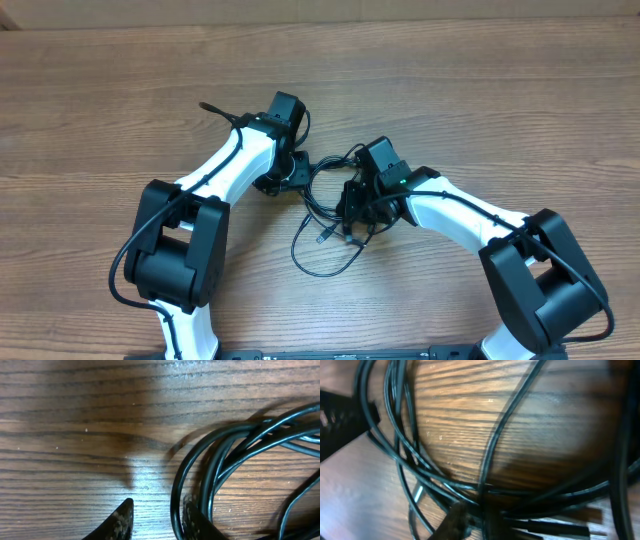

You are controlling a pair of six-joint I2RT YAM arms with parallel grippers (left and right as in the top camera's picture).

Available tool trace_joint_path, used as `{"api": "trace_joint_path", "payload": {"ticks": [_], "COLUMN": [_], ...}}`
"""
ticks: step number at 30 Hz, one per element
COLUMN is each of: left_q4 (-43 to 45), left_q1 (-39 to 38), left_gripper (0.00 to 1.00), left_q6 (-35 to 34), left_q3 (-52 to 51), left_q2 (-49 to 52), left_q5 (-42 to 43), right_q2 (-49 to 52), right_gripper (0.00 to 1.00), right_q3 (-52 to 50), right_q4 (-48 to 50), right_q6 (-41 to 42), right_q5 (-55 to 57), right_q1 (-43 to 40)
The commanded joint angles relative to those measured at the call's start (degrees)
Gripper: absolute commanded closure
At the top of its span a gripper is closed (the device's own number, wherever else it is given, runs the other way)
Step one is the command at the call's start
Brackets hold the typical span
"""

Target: Untangle cables

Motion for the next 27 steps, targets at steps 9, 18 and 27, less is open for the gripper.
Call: {"api": "trace_joint_path", "payload": {"ticks": [9,18,27], "left_q4": [0.61,0.98,2.23], "left_q1": [0.00,0.00,0.00], "left_gripper": [0.64,0.63,0.56], "left_q6": [4.24,4.39,4.39], "left_q3": [-3.43,-3.65,-3.65], "left_q2": [-0.52,-0.52,-0.52], "left_q5": [-0.81,-0.81,1.81], "right_q2": [-3.45,-5.77,-5.46], "right_gripper": [0.96,0.96,0.69], "right_q3": [1.73,2.08,0.74], "right_q4": [-0.04,-6.38,-7.85], "right_q6": [-3.63,-5.20,-6.01], "right_q5": [-10.60,-8.70,-7.17], "right_q1": [-5.16,-15.15,-13.70]}}
